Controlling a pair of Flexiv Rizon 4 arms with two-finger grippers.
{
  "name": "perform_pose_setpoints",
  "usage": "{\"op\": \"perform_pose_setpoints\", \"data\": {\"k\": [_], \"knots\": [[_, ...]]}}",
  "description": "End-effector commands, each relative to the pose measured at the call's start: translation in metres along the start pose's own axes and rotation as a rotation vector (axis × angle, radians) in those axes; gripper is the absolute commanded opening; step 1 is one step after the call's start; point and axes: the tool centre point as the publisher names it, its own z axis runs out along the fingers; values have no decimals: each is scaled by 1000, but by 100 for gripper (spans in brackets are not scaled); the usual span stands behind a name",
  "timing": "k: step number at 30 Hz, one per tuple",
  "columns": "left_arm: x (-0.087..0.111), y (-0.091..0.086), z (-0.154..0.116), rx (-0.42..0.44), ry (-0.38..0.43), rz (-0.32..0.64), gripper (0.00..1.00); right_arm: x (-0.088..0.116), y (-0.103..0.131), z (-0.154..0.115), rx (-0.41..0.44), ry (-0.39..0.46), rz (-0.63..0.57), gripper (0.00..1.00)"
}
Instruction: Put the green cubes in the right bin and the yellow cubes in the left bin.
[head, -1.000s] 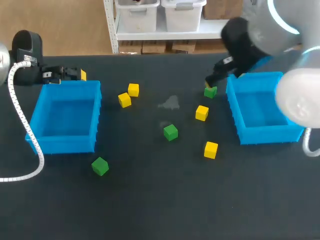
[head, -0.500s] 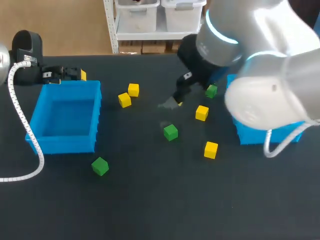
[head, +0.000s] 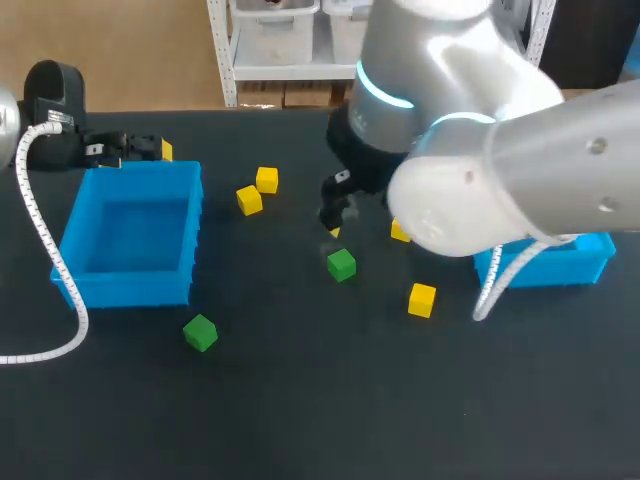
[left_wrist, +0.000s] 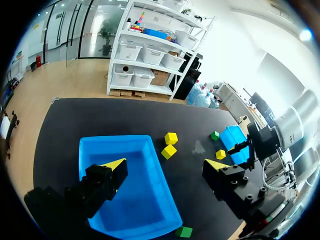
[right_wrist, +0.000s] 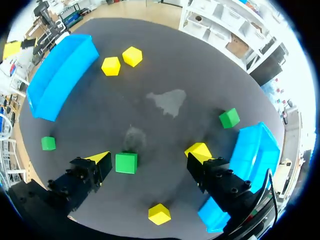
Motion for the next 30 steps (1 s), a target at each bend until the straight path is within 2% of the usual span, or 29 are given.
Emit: {"op": "perform_pose_setpoints", "data": {"k": [1, 14, 29, 30], "knots": [[1, 2, 0, 10, -6, 2, 100, -3, 11, 15, 20, 28, -14, 100], [1, 2, 0, 10, -6, 2, 100, 22, 30, 35, 41, 82, -56, 100], [1, 2, 0, 10, -6, 2, 100, 28, 34, 59, 38, 98, -20, 100], [1, 2, 0, 10, -6, 2, 100, 28, 34, 60, 40, 99, -18, 93]]}}
